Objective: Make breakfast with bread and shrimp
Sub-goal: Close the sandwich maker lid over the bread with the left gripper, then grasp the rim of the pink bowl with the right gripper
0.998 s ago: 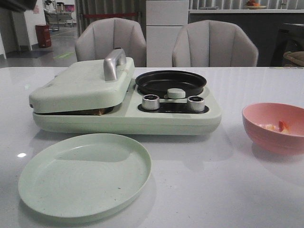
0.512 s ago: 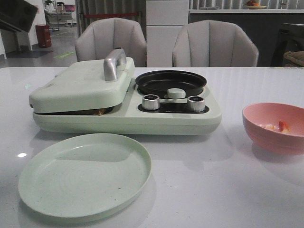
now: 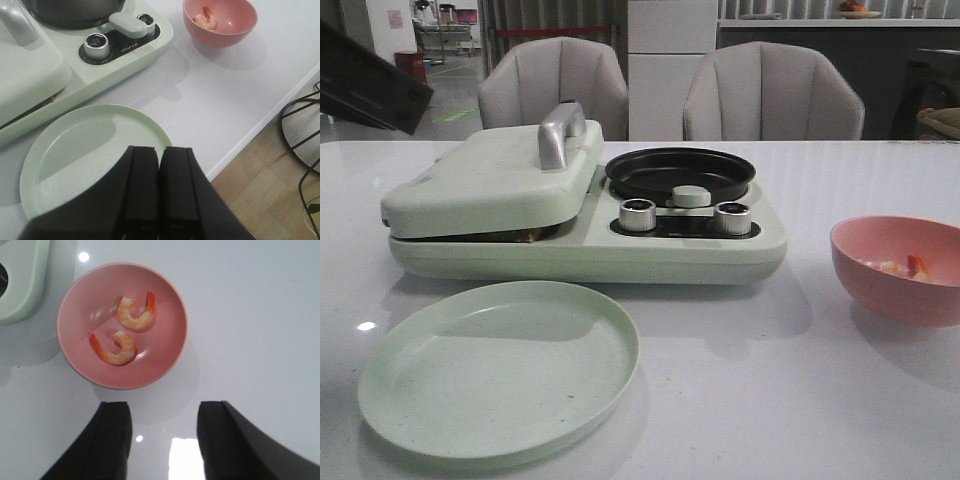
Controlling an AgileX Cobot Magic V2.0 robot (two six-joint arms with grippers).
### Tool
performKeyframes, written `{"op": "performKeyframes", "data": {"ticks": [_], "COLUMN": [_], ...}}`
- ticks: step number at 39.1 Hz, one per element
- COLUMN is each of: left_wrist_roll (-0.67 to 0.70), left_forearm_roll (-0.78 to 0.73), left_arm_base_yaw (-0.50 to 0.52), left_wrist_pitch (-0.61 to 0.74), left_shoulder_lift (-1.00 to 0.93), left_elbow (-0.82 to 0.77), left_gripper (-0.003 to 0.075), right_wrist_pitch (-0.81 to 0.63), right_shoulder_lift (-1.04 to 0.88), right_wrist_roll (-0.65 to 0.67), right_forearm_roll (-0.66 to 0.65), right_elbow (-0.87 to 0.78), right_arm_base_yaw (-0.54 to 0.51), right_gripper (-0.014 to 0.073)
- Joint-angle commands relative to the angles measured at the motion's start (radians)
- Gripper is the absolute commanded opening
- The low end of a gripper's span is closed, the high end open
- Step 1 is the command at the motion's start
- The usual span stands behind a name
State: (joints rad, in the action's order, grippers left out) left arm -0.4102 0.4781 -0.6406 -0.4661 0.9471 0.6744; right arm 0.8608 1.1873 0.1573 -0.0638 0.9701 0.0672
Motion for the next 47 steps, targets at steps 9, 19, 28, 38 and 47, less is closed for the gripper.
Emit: {"op": "performKeyframes", "data": {"ticks": [9, 19, 28, 38, 47], "left_wrist_roll": [-0.001, -0.001, -0.001, -0.001, -0.001], "left_forearm_roll": [0.020, 0.020, 0.020, 0.020, 0.020], "left_arm_base_yaw": [-0.008, -0.008, -0.008, -0.008, -0.008], "left_wrist_pitch": [0.085, 0.061, 0.053, 0.053, 0.053], "left_shoulder_lift": [-0.100, -0.212, -0.216, -0.216, -0.216], "left_elbow": [0.034, 0.034, 0.034, 0.034, 0.034], "left_gripper": [0.0098, 0.0098, 0.0098, 0.0098, 0.0098], "right_wrist_pitch": [-0.088, -0.155, -0.200, -0.227, -0.227], "right_shoulder_lift": [0.155, 0.304, 0.409, 0.492, 0.561], "right_wrist_roll": [-0.349, -0.379, -0.379, -0.379, -0.382], "right_forearm_roll": [0.413, 0.418, 0.357, 0.334, 0.334], "right_elbow": [0.056, 0.091, 0.149, 0.186, 0.190], "right_arm_base_yaw": [-0.242, -0.264, -0.264, -0.264, -0.263], "right_gripper": [0.0378, 0.0378, 0.0378, 0.0378, 0.0378]}}
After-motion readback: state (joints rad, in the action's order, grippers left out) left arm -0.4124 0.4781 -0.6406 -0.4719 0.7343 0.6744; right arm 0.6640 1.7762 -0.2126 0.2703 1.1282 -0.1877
